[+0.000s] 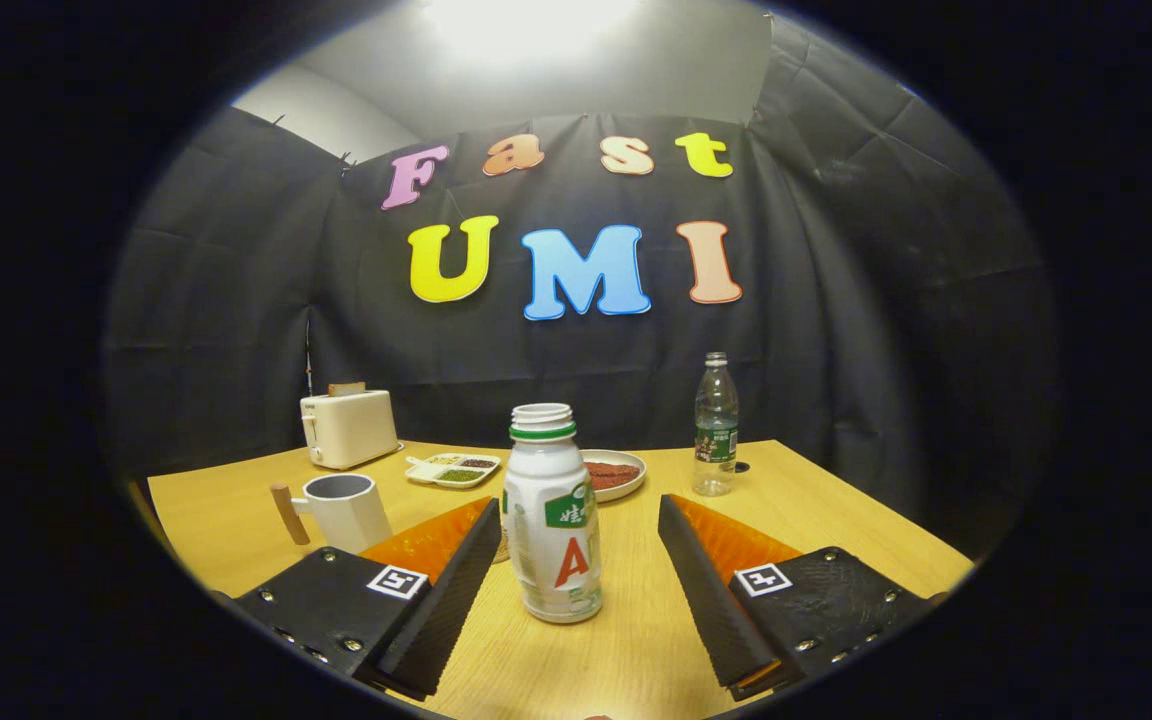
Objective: Take the bottle from table, then pour the juice into the cup, finally place the bottle on the coaster
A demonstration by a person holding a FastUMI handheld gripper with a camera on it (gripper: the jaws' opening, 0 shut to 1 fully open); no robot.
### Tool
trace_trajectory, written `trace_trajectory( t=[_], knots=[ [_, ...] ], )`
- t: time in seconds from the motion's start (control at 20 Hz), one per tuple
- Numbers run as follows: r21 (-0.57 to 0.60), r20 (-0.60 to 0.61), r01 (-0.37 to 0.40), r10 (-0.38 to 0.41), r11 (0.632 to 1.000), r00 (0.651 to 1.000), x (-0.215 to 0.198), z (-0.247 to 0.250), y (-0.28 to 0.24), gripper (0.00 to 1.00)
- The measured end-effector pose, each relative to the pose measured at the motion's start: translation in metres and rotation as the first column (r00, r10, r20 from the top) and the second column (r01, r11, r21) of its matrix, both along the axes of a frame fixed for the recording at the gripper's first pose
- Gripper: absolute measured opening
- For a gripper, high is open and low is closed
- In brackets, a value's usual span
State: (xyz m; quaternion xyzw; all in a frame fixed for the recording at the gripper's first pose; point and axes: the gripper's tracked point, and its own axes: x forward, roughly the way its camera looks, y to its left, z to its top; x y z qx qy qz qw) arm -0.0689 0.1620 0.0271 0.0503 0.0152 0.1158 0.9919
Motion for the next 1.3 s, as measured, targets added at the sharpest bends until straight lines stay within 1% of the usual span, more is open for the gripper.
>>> trace_trajectory(
  t=[0.15, 0.5, 0.8, 1.0, 1.1, 1.15, 1.2, 1.25, 1.3],
  knots=[
    [-0.002, -0.017, 0.005, -0.005, 1.000, 1.000, 0.007, -0.008, 0.013, 0.96],
    [0.004, -0.052, 0.038, -0.038, 0.999, 0.998, 0.030, -0.023, 0.022, 0.96],
    [-0.061, -0.055, 0.094, -0.097, 0.994, 0.994, 0.046, -0.031, 0.022, 0.96],
    [-0.069, -0.075, 0.102, -0.107, 0.992, 0.991, 0.053, -0.039, 0.024, 0.95],
    [-0.066, -0.086, 0.097, -0.103, 0.993, 0.991, 0.054, -0.043, 0.027, 0.85],
    [-0.065, -0.087, 0.102, -0.107, 0.993, 0.990, 0.053, -0.042, 0.027, 0.83],
    [-0.068, -0.090, 0.102, -0.107, 0.993, 0.990, 0.054, -0.043, 0.027, 0.78],
    [-0.073, -0.091, 0.102, -0.108, 0.992, 0.990, 0.049, -0.042, 0.025, 0.78],
    [-0.069, -0.089, 0.101, -0.107, 0.993, 0.990, 0.053, -0.043, 0.026, 0.76]
  ],
)
